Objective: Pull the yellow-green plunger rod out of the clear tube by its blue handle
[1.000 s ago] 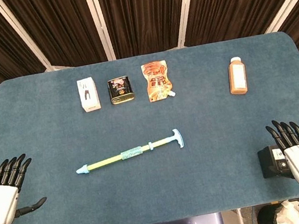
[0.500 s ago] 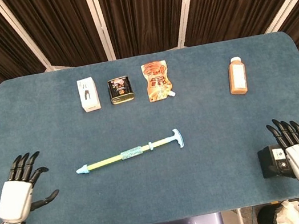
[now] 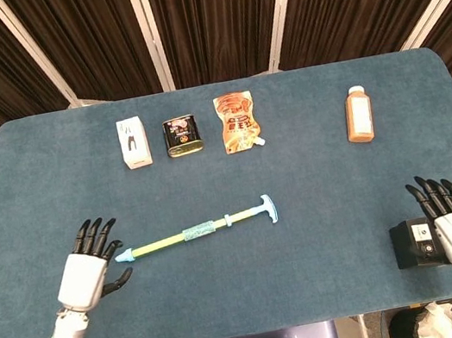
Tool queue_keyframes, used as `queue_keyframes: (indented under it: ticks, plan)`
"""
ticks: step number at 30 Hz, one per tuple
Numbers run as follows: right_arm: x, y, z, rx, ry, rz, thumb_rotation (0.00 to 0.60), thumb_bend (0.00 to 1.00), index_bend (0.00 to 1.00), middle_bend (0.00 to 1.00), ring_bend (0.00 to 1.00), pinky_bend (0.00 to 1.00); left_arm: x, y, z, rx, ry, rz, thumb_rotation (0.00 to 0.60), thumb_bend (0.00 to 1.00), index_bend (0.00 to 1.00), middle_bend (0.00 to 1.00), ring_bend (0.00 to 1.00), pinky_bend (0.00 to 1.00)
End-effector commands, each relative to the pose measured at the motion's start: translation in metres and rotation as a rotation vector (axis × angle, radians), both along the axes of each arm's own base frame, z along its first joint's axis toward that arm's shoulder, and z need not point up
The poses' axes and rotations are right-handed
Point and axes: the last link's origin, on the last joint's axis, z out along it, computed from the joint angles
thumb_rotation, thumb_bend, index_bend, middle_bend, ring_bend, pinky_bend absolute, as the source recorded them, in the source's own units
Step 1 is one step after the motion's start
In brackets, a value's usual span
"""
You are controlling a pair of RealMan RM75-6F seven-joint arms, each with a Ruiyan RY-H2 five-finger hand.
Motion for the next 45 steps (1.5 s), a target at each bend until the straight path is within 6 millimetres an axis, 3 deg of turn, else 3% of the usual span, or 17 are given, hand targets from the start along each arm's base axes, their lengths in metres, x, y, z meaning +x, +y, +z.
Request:
queue_keyframes:
  ticks: [1, 20, 33, 45]
  plan:
    - [-0.001, -0.001, 0.001, -0.004, 0.006, -0.004, 0.600, 0.00, 0.00, 0.00, 0.00, 0.00, 0.005, 0.011, -0.020, -0.025, 0.025, 0.008, 0.600, 0.22, 0.37, 0.10, 0.05, 0.08]
    - [-0.010, -0.009, 0.007, -0.031, 0.013, -0.050, 0.600, 0.00, 0.00, 0.00, 0.00, 0.00, 0.000, 0.026, -0.052, -0.075, 0.066, 0.037, 0.600, 0.25, 0.44, 0.10, 0.05, 0.08]
    - [-0.011, -0.012, 0.003, -0.030, 0.029, -0.064, 0.600, 0.00, 0.00, 0.00, 0.00, 0.00, -0.011, 0.034, -0.057, -0.072, 0.080, 0.067, 0.600, 0.25, 0.48, 0.11, 0.06, 0.08]
    - [-0.010, -0.013, -0.005, -0.018, 0.054, -0.062, 0.600, 0.00, 0.00, 0.00, 0.00, 0.00, -0.016, 0.040, -0.062, -0.078, 0.098, 0.076, 0.600, 0.27, 0.56, 0.22, 0.11, 0.08]
